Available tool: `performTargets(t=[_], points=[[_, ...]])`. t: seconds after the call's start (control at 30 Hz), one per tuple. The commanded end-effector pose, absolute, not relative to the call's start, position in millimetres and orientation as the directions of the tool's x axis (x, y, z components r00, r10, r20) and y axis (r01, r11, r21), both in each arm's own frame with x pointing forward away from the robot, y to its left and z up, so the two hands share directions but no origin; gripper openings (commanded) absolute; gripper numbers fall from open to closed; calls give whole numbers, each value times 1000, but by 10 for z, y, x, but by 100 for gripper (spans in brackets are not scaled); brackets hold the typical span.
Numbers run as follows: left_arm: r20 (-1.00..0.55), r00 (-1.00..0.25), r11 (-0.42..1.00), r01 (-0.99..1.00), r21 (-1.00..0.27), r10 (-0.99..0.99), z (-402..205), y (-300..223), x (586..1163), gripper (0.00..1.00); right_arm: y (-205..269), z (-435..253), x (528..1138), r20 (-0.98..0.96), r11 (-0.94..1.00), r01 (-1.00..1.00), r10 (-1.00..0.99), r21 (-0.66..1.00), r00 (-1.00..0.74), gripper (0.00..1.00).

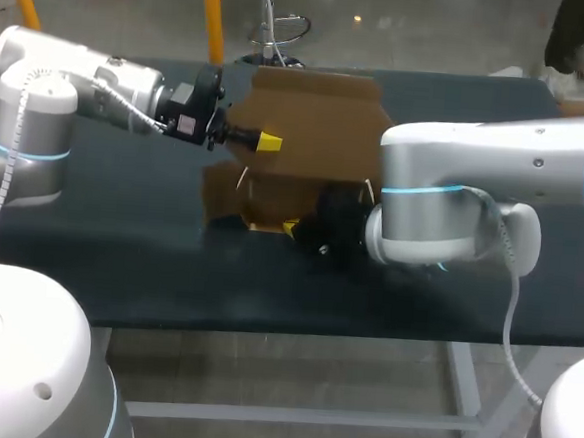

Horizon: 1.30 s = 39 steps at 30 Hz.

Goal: Assemble the packaging by folding the flat box into shape, placing the metal phone stand inside, and closing the box properly

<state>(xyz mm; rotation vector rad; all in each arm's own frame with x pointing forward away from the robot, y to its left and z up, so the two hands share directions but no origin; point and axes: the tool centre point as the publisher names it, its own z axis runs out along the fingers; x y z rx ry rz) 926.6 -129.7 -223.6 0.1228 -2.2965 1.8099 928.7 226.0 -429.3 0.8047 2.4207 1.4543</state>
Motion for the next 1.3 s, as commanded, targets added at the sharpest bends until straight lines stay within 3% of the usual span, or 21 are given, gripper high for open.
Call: performTargets(t=[0.03, 1.3], points=[[223, -973, 239, -202, -950, 64, -2298, -1303, 9251, 0, 2286, -4378, 9288, 96, 362, 342, 553, 867, -828, 0], [210, -977, 257, -197, -946, 24, -2314, -1333, 9196, 0, 2286, -4378, 9288, 96, 362, 342, 553, 867, -828, 0]])
